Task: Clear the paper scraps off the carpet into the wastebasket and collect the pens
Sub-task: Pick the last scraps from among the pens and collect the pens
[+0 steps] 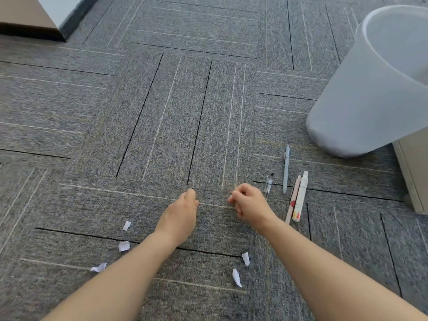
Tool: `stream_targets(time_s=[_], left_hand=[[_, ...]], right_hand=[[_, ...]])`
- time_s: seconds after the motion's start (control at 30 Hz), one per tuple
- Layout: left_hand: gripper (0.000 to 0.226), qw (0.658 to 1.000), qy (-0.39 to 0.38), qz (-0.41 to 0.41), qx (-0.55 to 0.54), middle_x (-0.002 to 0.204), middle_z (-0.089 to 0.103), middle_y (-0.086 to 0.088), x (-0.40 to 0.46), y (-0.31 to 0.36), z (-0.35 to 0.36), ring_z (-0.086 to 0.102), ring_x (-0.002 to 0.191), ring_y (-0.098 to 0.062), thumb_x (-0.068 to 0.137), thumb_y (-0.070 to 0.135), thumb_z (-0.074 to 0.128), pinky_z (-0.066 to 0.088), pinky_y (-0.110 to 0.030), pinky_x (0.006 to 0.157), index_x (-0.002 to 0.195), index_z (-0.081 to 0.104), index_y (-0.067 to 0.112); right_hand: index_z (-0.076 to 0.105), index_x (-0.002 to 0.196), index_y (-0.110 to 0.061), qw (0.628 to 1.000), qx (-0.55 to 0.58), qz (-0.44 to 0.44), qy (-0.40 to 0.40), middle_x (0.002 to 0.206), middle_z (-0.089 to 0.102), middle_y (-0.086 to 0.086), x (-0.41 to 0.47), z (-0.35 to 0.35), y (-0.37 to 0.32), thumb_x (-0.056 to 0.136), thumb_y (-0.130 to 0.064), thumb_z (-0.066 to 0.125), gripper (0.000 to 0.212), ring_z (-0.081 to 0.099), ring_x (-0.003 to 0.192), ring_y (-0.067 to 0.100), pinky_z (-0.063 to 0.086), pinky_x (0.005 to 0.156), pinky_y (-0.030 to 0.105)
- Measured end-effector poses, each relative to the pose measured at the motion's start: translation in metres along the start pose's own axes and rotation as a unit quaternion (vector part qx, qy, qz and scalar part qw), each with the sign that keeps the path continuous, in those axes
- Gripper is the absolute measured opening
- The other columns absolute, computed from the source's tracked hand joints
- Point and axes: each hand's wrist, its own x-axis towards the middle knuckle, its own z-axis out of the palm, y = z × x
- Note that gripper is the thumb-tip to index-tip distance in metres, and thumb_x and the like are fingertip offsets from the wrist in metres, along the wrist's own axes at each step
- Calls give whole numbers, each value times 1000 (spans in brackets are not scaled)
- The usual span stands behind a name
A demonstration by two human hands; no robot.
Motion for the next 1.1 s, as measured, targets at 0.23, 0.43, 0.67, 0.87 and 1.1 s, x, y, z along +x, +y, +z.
stream_targets(time_s=[0.23,0.43,0.67,0.87,1.1], left_hand=[[8,989,117,-64,-57,65,51,1,-29,-30,-9,47,54,-20,99,13,35,34,-33,43,95,42,14],[18,948,219,-213,-94,90,56,-4,-87,-94,-19,52,67,-25,98,11,34,41,-38,60,91,50,12],[20,943,177,-282,13,89,56,-10,-150,-129,-20,58,76,-38,96,29,43,38,-39,56,87,48,11],[31,970,96,-206,87,82,55,-4,-160,-133,-9,57,69,-26,87,41,59,43,-35,52,89,48,13],[21,974,85,-186,102,67,45,1,-154,-139,-16,49,50,-21,95,23,51,26,-23,42,80,40,16]], right_hand=[[60,87,-10,991,-98,-9,-96,73,56,8,-11,42,-5,85,3,42,22,42,55,16,35,47,27],[64,99,-11,916,-326,-148,-180,75,59,-2,-13,130,-24,94,-9,36,29,52,65,17,43,63,30],[39,122,-24,765,-532,-305,-195,95,67,9,-2,204,-28,100,-27,43,23,63,74,33,54,58,40],[35,115,-16,681,-638,-315,-174,75,51,2,-1,222,-34,94,-5,50,28,51,55,26,30,39,30],[43,107,-13,796,-488,-231,-273,84,60,12,-10,203,-37,93,-1,33,20,52,68,27,45,57,41]])
